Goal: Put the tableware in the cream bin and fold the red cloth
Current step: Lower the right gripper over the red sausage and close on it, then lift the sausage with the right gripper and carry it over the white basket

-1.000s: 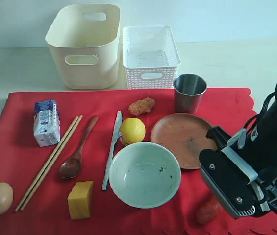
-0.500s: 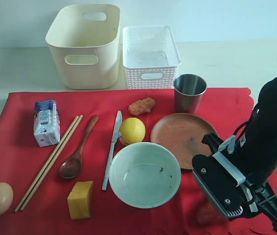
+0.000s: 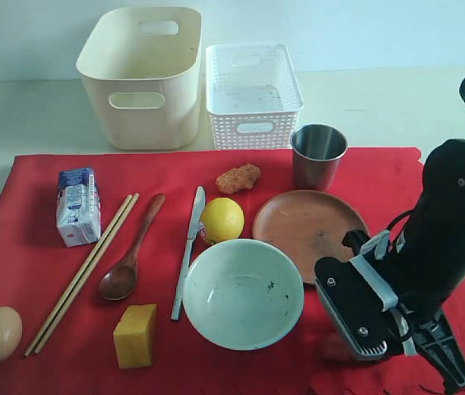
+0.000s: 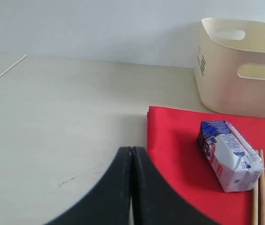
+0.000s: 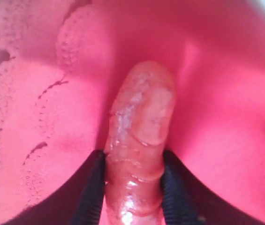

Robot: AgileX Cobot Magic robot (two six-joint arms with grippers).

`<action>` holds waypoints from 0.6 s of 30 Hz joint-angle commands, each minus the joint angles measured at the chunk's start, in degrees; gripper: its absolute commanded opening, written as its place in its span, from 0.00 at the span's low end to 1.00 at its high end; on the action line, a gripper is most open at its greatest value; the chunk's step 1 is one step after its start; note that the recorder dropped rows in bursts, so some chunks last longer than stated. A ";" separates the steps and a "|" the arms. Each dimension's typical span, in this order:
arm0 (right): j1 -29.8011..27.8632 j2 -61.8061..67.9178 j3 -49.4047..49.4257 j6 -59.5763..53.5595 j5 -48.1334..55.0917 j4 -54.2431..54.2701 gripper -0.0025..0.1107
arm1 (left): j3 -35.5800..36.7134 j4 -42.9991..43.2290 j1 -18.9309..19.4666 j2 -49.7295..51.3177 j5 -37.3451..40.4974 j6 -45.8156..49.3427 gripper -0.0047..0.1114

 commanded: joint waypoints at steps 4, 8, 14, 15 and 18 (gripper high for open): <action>0.08 -3.27 -0.25 2.04 0.01 0.45 0.02 | 0.14 -0.17 -0.20 -0.34 -0.09 0.24 0.04; 0.08 -5.48 -0.25 2.65 0.01 0.93 0.02 | 0.14 -0.17 -0.20 -0.34 -0.09 0.24 0.04; 0.08 -9.54 -0.25 9.42 0.12 1.23 0.02 | 0.14 -0.17 -0.20 -0.34 -0.09 0.24 0.04; 0.08 -10.31 -0.25 10.66 0.12 1.23 0.02 | 0.14 -0.17 -0.20 -0.34 -0.09 0.24 0.04; 0.08 -12.75 -0.25 14.25 0.12 1.23 0.02 | 0.14 -0.17 -0.20 -0.34 -0.09 0.24 0.04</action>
